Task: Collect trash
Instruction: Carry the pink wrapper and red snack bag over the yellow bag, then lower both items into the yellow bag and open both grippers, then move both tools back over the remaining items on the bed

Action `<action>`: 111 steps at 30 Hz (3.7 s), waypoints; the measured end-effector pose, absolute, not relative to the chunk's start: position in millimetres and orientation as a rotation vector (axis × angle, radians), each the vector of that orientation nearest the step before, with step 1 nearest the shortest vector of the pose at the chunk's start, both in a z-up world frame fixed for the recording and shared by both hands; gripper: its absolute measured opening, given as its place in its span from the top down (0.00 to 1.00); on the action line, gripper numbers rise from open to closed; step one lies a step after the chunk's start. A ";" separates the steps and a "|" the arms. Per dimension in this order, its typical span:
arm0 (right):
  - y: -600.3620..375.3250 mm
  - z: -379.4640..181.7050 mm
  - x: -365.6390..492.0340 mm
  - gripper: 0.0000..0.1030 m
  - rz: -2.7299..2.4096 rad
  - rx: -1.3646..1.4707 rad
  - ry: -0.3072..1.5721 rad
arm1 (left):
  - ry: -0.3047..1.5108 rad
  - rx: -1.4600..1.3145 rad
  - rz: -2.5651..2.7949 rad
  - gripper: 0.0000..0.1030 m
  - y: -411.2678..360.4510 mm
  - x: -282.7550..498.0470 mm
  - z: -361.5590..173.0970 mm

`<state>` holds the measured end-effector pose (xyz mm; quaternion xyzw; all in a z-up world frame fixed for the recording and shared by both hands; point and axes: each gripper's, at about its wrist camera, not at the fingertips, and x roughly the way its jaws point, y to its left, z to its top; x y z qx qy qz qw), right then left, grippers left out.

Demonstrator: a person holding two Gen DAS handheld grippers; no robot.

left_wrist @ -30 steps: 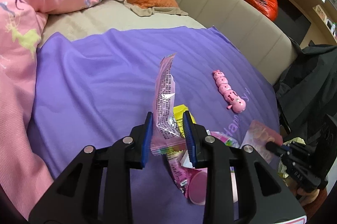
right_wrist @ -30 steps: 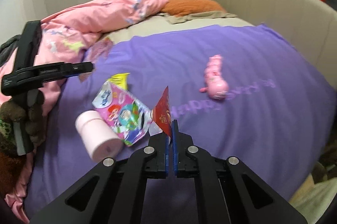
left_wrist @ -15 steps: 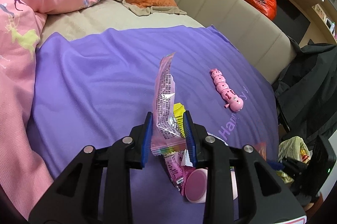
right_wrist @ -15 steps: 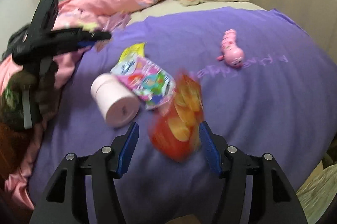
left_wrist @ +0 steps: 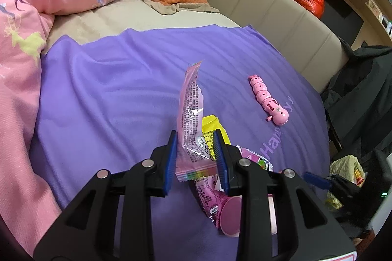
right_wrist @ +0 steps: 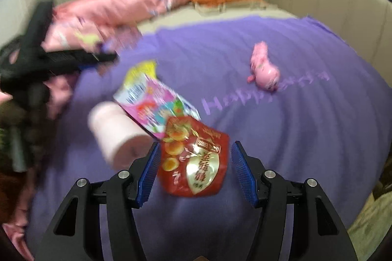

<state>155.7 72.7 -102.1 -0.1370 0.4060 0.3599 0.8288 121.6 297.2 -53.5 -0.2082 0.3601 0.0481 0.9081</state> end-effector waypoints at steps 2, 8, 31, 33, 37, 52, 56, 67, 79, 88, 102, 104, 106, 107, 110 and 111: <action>78.2 -113.5 159.2 0.51 0.772 -0.315 0.894 | 0.740 -0.420 0.103 0.73 296.0 121.0 -52.7; 62.4 -95.9 151.7 0.78 0.805 -0.276 0.855 | 0.737 -0.358 0.128 0.73 282.7 116.7 -47.7; -155.1 38.6 110.5 0.83 0.651 -0.174 0.550 | 0.598 -0.144 -0.173 0.73 67.7 93.9 72.0; -180.5 44.3 110.8 0.83 0.618 -0.174 0.533 | 0.615 -0.117 -0.235 0.73 33.1 99.7 72.6; -229.5 47.1 111.5 0.83 0.551 -0.166 0.521 | 0.657 -0.149 -0.365 0.73 -22.7 111.2 66.6; -371.6 -2.1 117.1 0.83 0.351 -0.076 0.595 | 0.972 0.089 -0.596 0.73 -195.8 150.8 -25.7; -380.5 -9.6 118.9 0.83 0.363 -0.052 0.597 | 1.016 0.166 -0.548 0.73 -206.4 156.9 -45.6; -379.6 -28.5 125.3 0.83 0.391 -0.014 0.629 | 1.014 0.083 -0.557 0.76 -192.7 152.5 -52.0; -360.8 -37.8 124.0 0.83 0.427 -0.027 0.672 | 0.986 0.037 -0.556 0.76 -186.3 144.1 -43.9; -334.1 -36.1 140.6 0.71 0.412 -0.073 0.717 | 0.961 -0.038 -0.556 0.65 -166.2 140.7 -35.8; -323.8 -17.2 126.4 0.49 0.383 -0.121 0.700 | 0.847 -0.140 -0.507 0.36 -123.6 128.0 -3.7; -321.6 -11.1 124.4 0.49 0.373 -0.125 0.688 | 0.828 -0.156 -0.470 0.36 -108.4 126.2 -0.2; -318.0 -5.3 123.6 0.48 0.358 -0.131 0.678 | 0.814 -0.173 -0.433 0.36 -92.3 125.1 1.8; -315.3 -2.9 123.2 0.48 0.351 -0.137 0.673 | 0.810 -0.181 -0.415 0.36 -84.3 124.4 2.6; -304.7 5.9 121.7 0.47 0.349 -0.128 0.663 | 0.792 -0.188 -0.360 0.36 -59.6 119.9 3.7; -301.6 8.6 120.9 0.47 0.363 -0.123 0.656 | 0.787 -0.185 -0.339 0.36 -48.9 118.2 3.7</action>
